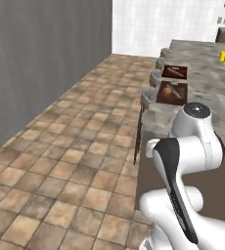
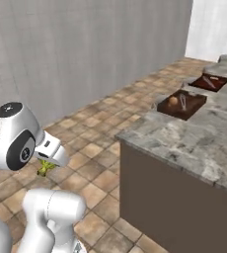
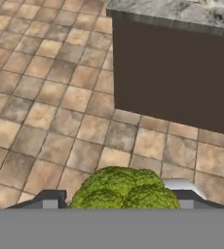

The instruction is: Gather the broccoli and onion from the fridge and place them on a tray on the dining counter. Then gather the chicken drumsticks from the fridge and place them on the other tray.

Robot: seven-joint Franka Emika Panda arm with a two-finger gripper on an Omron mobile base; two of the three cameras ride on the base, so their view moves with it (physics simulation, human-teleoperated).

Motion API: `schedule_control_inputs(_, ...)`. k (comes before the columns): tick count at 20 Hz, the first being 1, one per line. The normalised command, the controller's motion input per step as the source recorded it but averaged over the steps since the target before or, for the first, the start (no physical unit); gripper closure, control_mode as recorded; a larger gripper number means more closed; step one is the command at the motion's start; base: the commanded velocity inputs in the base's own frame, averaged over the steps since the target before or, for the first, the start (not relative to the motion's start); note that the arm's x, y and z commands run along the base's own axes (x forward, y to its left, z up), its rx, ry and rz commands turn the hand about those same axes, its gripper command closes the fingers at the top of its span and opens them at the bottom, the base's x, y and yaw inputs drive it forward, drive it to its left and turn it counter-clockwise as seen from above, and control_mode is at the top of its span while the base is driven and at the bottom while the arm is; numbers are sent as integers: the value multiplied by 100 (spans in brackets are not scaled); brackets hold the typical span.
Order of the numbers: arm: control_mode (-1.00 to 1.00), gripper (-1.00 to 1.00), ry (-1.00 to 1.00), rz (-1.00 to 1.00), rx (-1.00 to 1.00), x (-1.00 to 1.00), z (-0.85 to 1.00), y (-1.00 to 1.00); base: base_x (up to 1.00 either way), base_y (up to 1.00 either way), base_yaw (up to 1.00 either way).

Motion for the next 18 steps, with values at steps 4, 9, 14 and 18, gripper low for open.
schedule_control_inputs(4, 100, 100, 0, 0, 0, 0, 0, 0, 100, 94, -50)
schedule_control_inputs(9, 100, 100, 0, 0, 0, 0, 0, 0, 100, 99, -48)
schedule_control_inputs(14, 100, 100, 0, 0, 0, 0, 0, 0, 100, 100, -45)
schedule_control_inputs(18, 100, 100, 0, 0, 0, 0, 0, 0, 100, 100, -42)
